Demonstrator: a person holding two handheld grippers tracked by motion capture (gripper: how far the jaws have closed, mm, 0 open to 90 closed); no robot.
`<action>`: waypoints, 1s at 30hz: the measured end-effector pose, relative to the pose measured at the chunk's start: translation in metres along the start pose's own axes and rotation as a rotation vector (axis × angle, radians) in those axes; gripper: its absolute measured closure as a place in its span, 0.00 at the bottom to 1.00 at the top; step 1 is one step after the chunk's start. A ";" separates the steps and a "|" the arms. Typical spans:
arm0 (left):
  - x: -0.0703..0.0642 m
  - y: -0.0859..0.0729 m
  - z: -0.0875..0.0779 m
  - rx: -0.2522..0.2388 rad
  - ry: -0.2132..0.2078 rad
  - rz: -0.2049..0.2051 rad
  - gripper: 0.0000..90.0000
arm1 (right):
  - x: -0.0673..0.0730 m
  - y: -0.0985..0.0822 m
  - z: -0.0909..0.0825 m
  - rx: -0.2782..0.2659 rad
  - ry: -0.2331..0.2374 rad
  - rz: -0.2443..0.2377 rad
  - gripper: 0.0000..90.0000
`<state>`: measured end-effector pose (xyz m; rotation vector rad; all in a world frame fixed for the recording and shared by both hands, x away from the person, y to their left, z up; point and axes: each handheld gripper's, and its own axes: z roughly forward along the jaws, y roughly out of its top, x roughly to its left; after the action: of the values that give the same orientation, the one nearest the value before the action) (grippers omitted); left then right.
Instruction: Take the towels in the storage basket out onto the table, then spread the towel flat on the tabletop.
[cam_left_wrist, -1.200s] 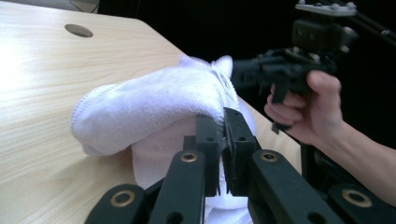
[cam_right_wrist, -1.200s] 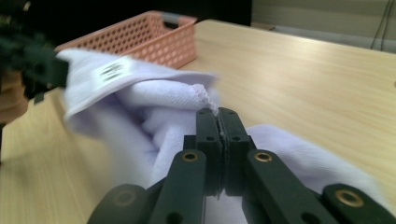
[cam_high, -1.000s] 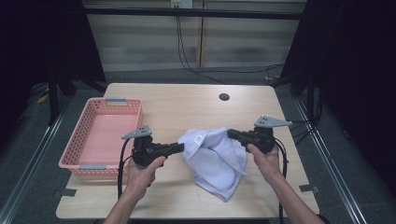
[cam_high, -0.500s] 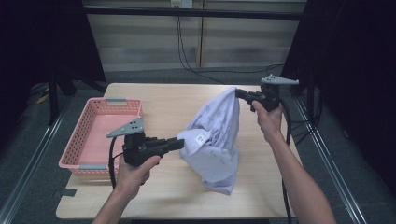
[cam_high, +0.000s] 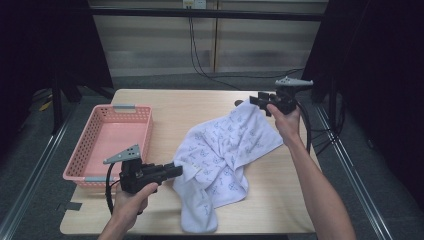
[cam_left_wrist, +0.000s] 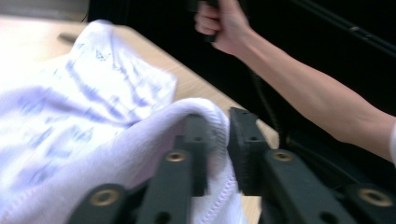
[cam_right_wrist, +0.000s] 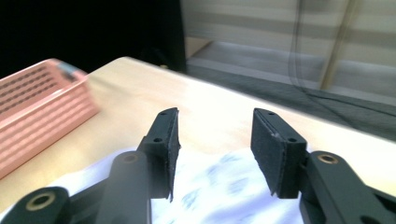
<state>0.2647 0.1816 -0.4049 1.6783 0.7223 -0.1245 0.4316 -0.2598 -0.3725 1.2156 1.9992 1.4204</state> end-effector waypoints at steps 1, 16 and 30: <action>0.002 -0.001 -0.002 -0.005 0.010 -0.003 0.82 | 0.004 -0.007 -0.002 0.009 0.024 0.000 0.55; 0.013 -0.010 0.012 0.064 0.057 0.027 0.89 | 0.093 -0.143 -0.044 0.292 0.279 -0.027 0.45; 0.031 -0.025 0.019 0.101 0.084 -0.018 0.95 | 0.104 -0.172 -0.027 0.388 0.143 -0.097 0.79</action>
<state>0.2824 0.1777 -0.4457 1.7817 0.8051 -0.1048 0.2842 -0.2068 -0.5007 1.1728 2.4807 1.1339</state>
